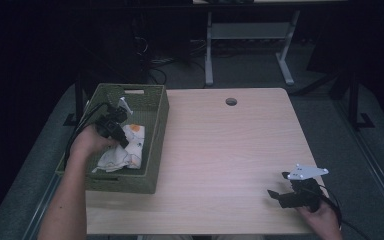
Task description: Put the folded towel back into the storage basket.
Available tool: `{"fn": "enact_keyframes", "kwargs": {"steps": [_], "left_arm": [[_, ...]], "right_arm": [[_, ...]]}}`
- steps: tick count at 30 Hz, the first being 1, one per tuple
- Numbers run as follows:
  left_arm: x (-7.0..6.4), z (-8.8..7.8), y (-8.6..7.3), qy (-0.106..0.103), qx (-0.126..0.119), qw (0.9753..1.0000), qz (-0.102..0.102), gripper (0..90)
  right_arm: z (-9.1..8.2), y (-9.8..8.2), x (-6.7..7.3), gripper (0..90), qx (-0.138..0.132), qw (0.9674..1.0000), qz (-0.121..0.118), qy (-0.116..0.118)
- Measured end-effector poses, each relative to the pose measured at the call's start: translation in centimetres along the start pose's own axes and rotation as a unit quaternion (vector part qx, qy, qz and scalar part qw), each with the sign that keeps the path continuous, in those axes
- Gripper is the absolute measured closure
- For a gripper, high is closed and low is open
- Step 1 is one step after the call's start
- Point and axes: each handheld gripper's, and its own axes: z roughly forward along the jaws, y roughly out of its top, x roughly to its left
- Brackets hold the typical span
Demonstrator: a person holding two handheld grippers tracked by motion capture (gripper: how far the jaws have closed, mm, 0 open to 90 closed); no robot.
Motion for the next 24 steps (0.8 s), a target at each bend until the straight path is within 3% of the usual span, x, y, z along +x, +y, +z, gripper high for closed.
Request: {"fn": "enact_keyframes", "kwargs": {"steps": [24], "left_arm": [[0.9, 1.5, 0.4, 0.008, 0.009, 0.9994, 0.032, 78.0]], "right_arm": [[0.1, 0.0, -0.2, 16.0, 0.002, 1.0, 0.002, 0.001]]}}
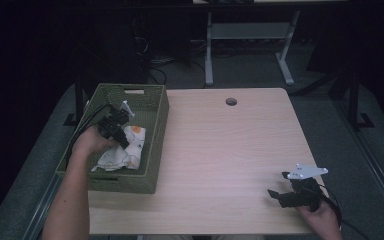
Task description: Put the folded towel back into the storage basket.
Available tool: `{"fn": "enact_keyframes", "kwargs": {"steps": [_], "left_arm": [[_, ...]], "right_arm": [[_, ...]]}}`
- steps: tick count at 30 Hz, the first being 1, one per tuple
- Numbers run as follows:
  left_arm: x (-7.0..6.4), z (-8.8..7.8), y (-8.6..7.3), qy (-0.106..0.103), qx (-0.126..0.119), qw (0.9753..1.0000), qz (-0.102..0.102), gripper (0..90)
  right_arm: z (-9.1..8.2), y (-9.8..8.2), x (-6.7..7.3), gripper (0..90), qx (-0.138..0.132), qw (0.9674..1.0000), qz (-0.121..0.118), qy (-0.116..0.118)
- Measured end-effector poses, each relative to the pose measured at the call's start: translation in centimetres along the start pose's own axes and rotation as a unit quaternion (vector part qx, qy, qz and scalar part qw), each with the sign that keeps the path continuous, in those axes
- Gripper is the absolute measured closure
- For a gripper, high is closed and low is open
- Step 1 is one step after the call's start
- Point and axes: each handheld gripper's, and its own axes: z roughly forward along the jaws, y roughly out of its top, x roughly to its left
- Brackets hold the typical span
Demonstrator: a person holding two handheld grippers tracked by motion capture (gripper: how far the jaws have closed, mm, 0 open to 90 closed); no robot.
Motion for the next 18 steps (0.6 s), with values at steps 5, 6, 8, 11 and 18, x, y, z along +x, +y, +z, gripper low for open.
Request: {"fn": "enact_keyframes", "kwargs": {"steps": [5, 6, 8, 11, 18], "left_arm": [[0.1, -0.7, 0.2, 0.035, -0.02, 0.9991, 0.014, 74.7], [0.2, -0.8, 0.3, 0.045, -0.027, 0.9986, 0.0, 64.5], [0.6, -0.8, 0.3, 0.042, -0.023, 0.9988, -0.011, 56.3], [0.7, -0.6, 0.2, 0.043, -0.021, 0.9988, -0.014, 56.4], [0.7, 0.4, -0.1, 0.031, -0.016, 0.9992, -0.021, 57.1]], "right_arm": [[0.1, 0.0, 0.0, 16.0, 0.001, 1.0, -0.002, 0.002], [0.1, 0.0, 0.0, 16.0, 0.001, 1.0, -0.002, 0.002], [0.1, 0.0, 0.0, 16.0, 0.0, 1.0, -0.001, 0.002], [0.0, 0.0, 0.0, 16.0, 0.0, 1.0, -0.002, 0.001], [0.1, 0.0, 0.1, 16.0, 0.002, 1.0, -0.002, 0.002]]}}
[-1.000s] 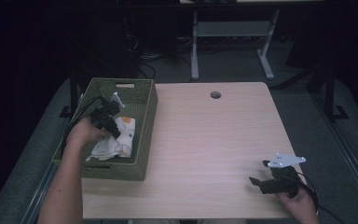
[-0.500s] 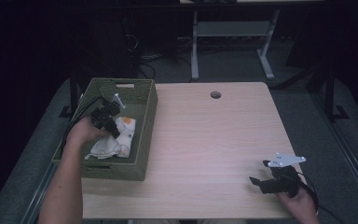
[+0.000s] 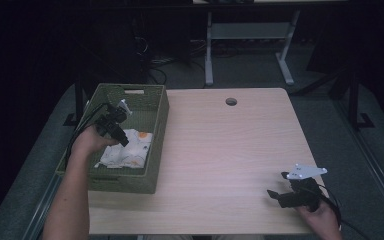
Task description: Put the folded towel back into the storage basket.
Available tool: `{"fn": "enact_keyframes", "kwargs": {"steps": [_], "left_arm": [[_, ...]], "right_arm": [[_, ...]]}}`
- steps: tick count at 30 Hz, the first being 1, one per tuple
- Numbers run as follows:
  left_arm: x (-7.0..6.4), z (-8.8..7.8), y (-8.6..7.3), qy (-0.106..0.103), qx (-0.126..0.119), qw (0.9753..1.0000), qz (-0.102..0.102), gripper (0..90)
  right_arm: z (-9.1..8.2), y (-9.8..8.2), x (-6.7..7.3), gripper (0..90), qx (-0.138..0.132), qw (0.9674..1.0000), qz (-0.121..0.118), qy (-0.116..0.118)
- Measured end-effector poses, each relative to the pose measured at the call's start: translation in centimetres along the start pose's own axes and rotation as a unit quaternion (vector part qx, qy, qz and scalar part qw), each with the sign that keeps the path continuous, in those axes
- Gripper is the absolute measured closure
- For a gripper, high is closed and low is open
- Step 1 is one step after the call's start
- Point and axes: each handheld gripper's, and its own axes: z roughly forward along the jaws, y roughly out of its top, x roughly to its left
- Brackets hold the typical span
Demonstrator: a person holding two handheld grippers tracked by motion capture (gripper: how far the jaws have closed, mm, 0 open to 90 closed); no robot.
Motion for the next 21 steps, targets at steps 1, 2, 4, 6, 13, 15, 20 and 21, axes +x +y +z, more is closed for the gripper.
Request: {"fn": "enact_keyframes", "kwargs": {"steps": [1, 2, 4, 6, 13, 15, 20, 21], "left_arm": [[0.0, 0.1, 0.0, -0.002, 0.001, 1.0, -0.001, 57.5], [-0.1, 0.1, 0.0, 0.0, 0.004, 1.0, 0.002, 57.6], [-0.2, 0.1, 0.1, -0.004, 0.001, 1.0, 0.0, 57.7], [-0.2, 0.0, 0.2, -0.007, -0.004, 1.0, -0.002, 57.6], [-0.7, -0.3, 0.3, -0.009, -0.007, 0.9999, -0.005, 56.3], [-0.8, -0.4, 0.3, -0.01, -0.01, 0.9999, -0.007, 56.1], [-1.2, -0.6, 0.4, -0.012, -0.012, 0.9998, -0.007, 55.1], [-1.2, -0.6, 0.4, -0.013, -0.013, 0.9998, -0.008, 54.9]], "right_arm": [[0.0, 0.0, 0.0, 16.0, 0.0, 1.0, 0.0, 0.0], [0.0, 0.0, 0.0, 16.0, 0.0, 1.0, 0.001, 0.0], [0.0, 0.0, 0.0, 16.0, -0.001, 1.0, 0.0, 0.001], [0.0, 0.0, 0.0, 16.1, 0.0, 1.0, 0.001, 0.002], [0.1, 0.0, 0.0, 16.0, -0.001, 1.0, 0.001, 0.004], [0.1, 0.0, 0.0, 16.0, -0.001, 1.0, 0.0, 0.005], [0.1, 0.1, 0.0, 16.0, -0.001, 1.0, -0.002, 0.006], [0.1, 0.1, 0.0, 16.0, -0.001, 1.0, -0.003, 0.005]]}}
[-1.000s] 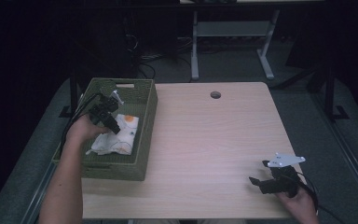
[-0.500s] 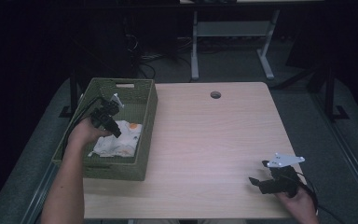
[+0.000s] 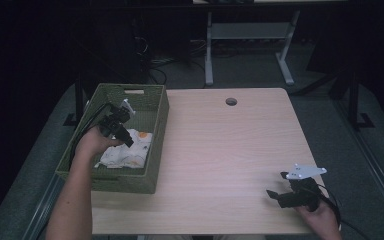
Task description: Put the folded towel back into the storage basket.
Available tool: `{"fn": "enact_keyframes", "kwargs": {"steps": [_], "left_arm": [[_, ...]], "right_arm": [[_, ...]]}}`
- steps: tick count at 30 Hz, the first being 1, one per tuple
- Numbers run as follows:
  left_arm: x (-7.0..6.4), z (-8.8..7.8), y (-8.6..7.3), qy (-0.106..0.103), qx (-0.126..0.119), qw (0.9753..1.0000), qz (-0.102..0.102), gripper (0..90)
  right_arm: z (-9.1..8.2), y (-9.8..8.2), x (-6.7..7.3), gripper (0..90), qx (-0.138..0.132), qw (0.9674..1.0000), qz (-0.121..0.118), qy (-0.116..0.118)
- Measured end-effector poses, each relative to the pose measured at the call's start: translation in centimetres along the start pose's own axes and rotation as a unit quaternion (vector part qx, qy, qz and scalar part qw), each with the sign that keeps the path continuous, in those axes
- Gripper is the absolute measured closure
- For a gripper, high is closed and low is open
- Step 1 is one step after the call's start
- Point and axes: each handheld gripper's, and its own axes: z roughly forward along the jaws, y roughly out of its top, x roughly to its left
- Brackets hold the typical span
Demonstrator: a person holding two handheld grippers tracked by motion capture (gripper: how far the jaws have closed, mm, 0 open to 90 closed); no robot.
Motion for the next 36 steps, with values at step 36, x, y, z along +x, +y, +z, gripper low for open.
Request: {"fn": "enact_keyframes", "kwargs": {"steps": [36], "left_arm": [[-5.4, -5.2, 2.2, 0.018, -0.04, 0.999, 0.006, 45.9]], "right_arm": [[-0.4, 0.1, 0.2, 16.0, -0.004, 1.0, 0.001, -0.006]]}}
